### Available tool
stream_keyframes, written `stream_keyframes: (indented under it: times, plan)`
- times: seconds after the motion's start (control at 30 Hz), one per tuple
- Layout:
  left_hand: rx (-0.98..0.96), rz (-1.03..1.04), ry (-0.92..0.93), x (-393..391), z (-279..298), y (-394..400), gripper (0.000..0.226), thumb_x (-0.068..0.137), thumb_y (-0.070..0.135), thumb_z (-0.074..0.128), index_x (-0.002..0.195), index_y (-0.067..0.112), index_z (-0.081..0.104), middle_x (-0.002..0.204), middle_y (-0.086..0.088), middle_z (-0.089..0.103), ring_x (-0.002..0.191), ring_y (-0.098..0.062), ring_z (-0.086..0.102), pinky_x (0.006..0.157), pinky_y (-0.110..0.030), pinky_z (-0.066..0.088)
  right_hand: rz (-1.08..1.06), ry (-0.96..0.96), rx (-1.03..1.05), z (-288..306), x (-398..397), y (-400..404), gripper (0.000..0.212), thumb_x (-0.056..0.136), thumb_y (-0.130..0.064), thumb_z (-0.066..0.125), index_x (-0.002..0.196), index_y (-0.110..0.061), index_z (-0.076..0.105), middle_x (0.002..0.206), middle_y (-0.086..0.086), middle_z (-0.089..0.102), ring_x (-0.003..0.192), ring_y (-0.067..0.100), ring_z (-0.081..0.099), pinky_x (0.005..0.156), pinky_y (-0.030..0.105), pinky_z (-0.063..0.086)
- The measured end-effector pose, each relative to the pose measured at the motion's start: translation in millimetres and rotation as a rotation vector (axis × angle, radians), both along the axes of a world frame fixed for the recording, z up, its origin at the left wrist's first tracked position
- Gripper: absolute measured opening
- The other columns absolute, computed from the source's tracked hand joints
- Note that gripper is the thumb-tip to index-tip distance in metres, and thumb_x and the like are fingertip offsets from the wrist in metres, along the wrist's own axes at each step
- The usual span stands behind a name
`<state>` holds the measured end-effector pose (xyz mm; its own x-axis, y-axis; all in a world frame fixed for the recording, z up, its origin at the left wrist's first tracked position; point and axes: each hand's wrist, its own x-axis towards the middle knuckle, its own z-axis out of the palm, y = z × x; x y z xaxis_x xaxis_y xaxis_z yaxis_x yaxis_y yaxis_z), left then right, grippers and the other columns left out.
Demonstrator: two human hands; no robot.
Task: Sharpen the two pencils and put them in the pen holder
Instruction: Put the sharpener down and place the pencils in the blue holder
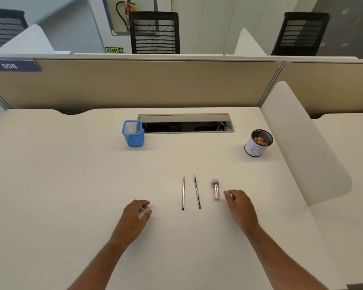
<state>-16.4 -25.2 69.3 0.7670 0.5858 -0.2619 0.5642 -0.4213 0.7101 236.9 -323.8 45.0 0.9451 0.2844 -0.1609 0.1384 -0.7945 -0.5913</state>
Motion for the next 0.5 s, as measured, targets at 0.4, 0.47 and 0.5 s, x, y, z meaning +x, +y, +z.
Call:
stream_keyframes:
  times: [0.4,0.47,0.5]
  plan:
    - [0.369,-0.207,0.127,-11,-30,7,0.071,0.092,0.054,0.039,0.149,0.017,0.059,0.151,-0.002,0.06,0.138,-0.03,0.059,0.114,-0.045,0.048,0.167,-0.157,-0.077,-4,-23,-8,0.049,0.1,-0.039,0.068,0.145,-0.021,0.058,0.13,0.002,0.062,0.116,0.029,0.063,0.1,0.047,0.052]
    - [0.378,-0.219,0.135,-12,-32,7,0.073,0.092,0.054,0.039,0.15,0.015,0.059,0.154,-0.004,0.06,0.14,-0.031,0.059,0.115,-0.046,0.048,0.195,-0.159,-0.098,0,-24,5,0.058,0.101,-0.043,0.065,0.154,-0.022,0.049,0.139,0.003,0.058,0.12,0.029,0.06,0.102,0.047,0.051]
    - [0.377,-0.231,0.137,-12,-33,7,0.072,0.093,0.053,0.039,0.15,0.015,0.059,0.155,-0.005,0.059,0.141,-0.031,0.059,0.116,-0.045,0.047,0.198,-0.16,-0.107,2,-25,11,0.06,0.102,-0.044,0.063,0.156,-0.023,0.046,0.142,0.003,0.056,0.122,0.029,0.059,0.102,0.047,0.05]
